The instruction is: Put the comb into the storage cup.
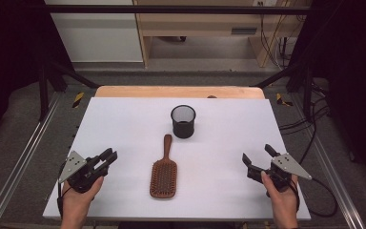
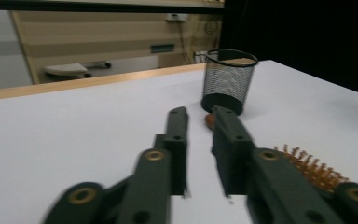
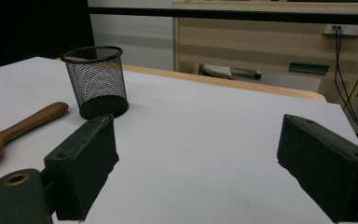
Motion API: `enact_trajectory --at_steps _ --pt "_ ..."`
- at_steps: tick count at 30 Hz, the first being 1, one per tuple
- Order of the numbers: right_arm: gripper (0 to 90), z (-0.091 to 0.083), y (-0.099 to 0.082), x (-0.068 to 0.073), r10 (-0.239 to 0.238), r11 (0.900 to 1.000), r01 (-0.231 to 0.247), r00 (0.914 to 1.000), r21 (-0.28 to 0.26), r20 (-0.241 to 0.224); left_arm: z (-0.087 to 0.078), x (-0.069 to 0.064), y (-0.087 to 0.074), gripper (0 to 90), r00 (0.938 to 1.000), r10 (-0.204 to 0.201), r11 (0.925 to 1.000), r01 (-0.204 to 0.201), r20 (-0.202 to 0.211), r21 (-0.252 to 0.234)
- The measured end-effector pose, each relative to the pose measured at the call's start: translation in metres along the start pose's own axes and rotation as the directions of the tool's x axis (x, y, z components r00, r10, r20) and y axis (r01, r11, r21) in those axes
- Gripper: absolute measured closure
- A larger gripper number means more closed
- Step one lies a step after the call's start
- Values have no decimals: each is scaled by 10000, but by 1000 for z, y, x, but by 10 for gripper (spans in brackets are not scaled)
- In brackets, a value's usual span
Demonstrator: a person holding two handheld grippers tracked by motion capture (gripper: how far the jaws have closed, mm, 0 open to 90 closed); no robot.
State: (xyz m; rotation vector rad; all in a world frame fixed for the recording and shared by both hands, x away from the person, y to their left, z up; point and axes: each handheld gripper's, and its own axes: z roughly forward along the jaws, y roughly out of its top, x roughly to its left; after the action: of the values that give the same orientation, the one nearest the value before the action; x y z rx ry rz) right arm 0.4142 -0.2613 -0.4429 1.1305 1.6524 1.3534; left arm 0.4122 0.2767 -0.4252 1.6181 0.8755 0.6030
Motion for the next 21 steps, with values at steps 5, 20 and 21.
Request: enact_trajectory --at_steps 5,20,21 --pt "115 8 -3 4 -184 9996 189 9994 198 -289 22 -9 8 900 9958 464 9969 -512 785 602" --pt "91 13 -4 9 -197 9998 201 9982 74 -566 104 -34 20 900 9685 666 9652 -1236 2401 2307" --pt "91 13 -3 9 -240 9997 241 9980 15 -587 106 -36 20 900 9676 617 9644 -1209 2448 2350"
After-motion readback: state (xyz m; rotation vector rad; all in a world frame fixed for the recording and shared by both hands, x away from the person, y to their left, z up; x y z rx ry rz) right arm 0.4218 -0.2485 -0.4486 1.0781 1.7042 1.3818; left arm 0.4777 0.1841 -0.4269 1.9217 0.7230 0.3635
